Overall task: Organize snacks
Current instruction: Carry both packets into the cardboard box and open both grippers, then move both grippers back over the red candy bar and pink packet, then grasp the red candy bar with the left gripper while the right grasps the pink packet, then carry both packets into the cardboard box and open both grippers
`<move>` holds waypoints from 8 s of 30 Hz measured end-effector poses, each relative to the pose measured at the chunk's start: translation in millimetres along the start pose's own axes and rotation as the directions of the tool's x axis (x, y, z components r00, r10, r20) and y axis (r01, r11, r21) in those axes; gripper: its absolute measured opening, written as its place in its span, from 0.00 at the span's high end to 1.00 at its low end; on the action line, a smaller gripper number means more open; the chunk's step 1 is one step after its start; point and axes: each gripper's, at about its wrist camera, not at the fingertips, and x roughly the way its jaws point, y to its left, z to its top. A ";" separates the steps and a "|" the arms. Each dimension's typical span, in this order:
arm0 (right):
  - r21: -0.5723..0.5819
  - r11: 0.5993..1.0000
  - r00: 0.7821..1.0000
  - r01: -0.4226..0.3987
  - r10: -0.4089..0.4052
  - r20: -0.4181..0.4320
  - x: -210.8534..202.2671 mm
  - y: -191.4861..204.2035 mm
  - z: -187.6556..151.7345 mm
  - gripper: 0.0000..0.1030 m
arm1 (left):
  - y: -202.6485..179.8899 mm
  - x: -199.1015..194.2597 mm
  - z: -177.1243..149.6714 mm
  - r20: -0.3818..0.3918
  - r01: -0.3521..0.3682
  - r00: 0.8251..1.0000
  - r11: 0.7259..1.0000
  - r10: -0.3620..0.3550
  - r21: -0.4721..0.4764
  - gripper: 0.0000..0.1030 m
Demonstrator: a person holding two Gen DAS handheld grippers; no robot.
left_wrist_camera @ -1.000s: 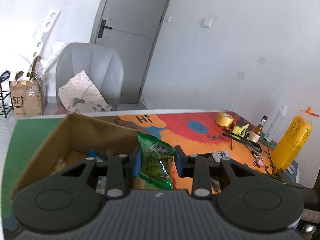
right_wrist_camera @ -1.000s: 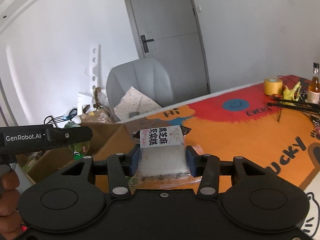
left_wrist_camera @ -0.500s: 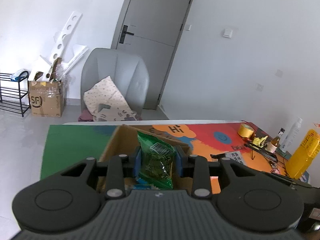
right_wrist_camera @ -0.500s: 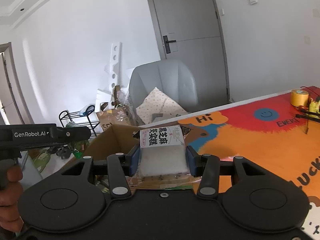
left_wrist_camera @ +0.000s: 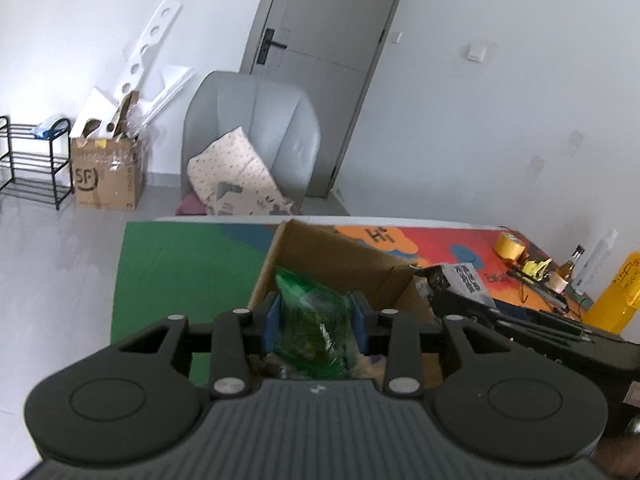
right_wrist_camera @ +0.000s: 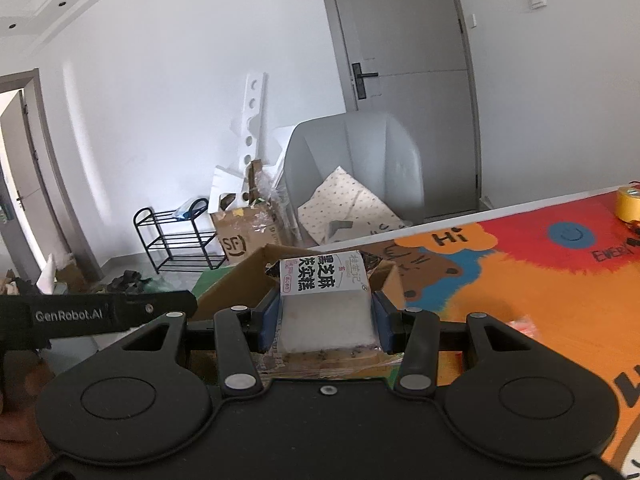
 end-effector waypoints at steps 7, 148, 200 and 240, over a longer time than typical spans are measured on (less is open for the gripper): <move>-0.006 1.000 0.999 -0.018 0.018 -0.033 14.7 12.7 -2.6 0.56 | 19.0 -5.6 1.4 0.012 -0.026 1.000 0.999 0.026 -0.032 0.48; 0.335 0.941 0.996 0.047 -0.021 -0.081 0.8 -204.5 -52.6 0.07 | -173.6 143.5 -53.6 -0.170 0.008 0.985 0.979 0.027 0.204 0.86; 0.204 0.960 0.973 0.192 -0.159 -0.165 9.8 -155.8 -31.6 0.83 | -162.9 101.8 -37.5 -0.087 0.067 0.995 0.987 -0.055 0.147 0.86; 0.038 0.998 0.999 0.049 -0.048 -0.023 -13.2 -25.0 22.5 0.83 | -58.1 14.3 3.3 0.014 -0.090 0.996 0.986 0.089 0.143 0.86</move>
